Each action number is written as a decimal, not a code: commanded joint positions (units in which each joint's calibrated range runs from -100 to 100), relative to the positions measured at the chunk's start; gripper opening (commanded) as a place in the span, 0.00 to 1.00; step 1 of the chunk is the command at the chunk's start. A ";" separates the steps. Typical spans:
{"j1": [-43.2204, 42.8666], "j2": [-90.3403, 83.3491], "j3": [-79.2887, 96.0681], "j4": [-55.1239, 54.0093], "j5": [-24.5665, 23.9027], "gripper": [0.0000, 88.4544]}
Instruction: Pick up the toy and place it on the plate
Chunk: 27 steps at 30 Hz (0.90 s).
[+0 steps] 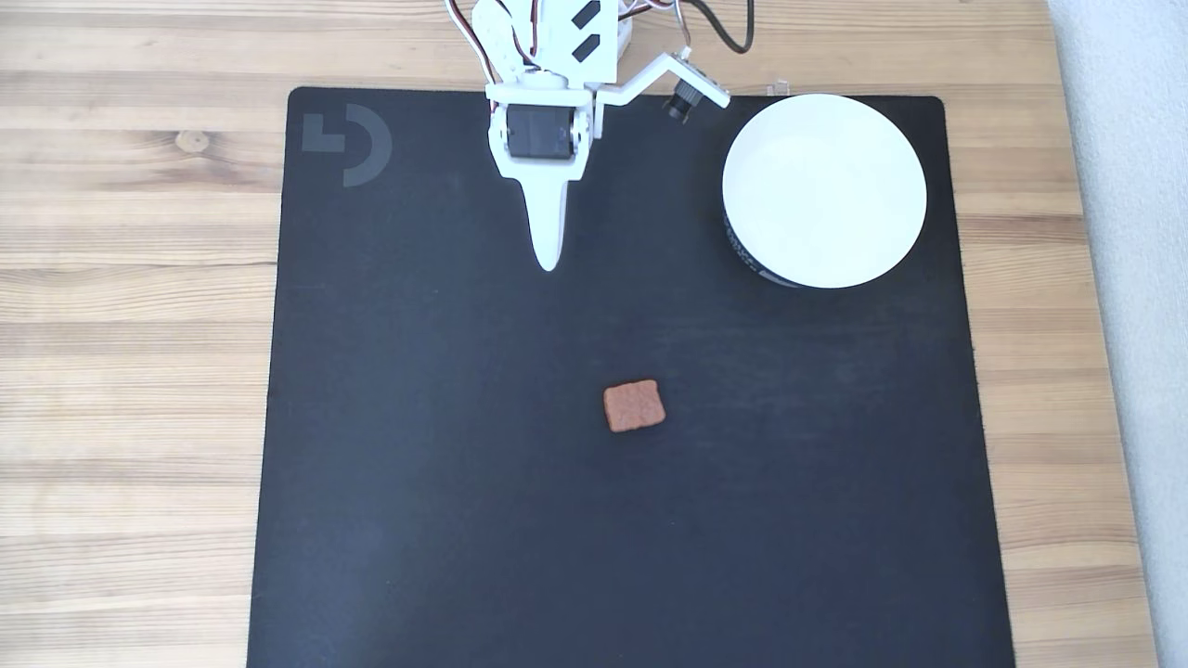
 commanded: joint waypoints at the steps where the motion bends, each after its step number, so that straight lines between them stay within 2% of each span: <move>1: -0.33 -0.75 0.78 0.37 0.20 0.03; 12: -0.66 -0.17 -0.66 1.64 0.15 0.03; 21: -2.67 14.09 -13.28 0.71 -0.11 0.03; 27: -5.52 29.85 -27.43 -4.37 -0.22 0.03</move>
